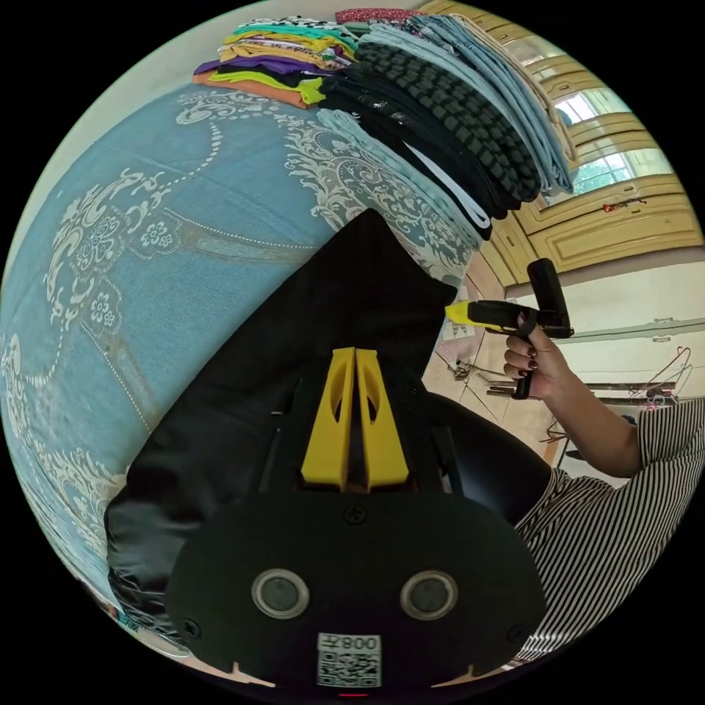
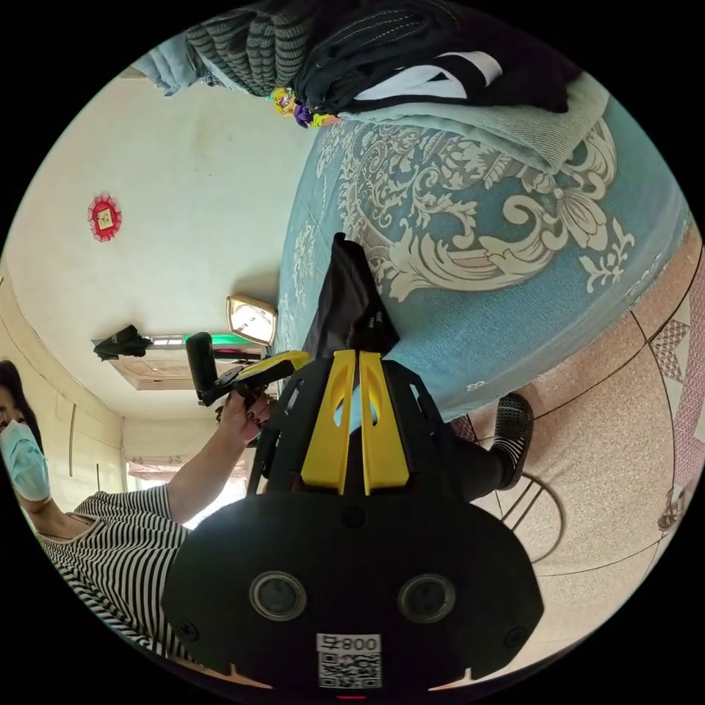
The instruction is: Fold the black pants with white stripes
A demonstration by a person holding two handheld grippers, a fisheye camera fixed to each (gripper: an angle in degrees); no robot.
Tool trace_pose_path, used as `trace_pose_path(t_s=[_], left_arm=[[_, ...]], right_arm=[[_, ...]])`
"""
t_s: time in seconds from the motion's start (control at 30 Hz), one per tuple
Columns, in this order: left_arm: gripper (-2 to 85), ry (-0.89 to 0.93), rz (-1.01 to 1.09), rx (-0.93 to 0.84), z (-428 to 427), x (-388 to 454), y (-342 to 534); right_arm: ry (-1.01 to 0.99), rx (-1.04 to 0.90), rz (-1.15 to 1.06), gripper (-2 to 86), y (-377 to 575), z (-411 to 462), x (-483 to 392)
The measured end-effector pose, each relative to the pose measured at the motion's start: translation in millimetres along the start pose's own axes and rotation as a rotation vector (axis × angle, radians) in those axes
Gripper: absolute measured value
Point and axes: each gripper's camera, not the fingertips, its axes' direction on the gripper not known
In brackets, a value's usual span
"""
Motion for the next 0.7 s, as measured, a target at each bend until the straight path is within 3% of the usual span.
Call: trace_pose_path(t_s=[0.4,0.7], left_arm=[[0.4,0.053,-0.026,0.016,-1.8,3.2,-12.1],[2.5,0.028,0.039,0.069,-17.4,18.1,-36.9]], right_arm=[[0.006,-0.045,-0.017,0.9,8.0,1.4,0.7],[0.25,0.046,-0.156,9.9,10.2,-5.8,-49.0]])
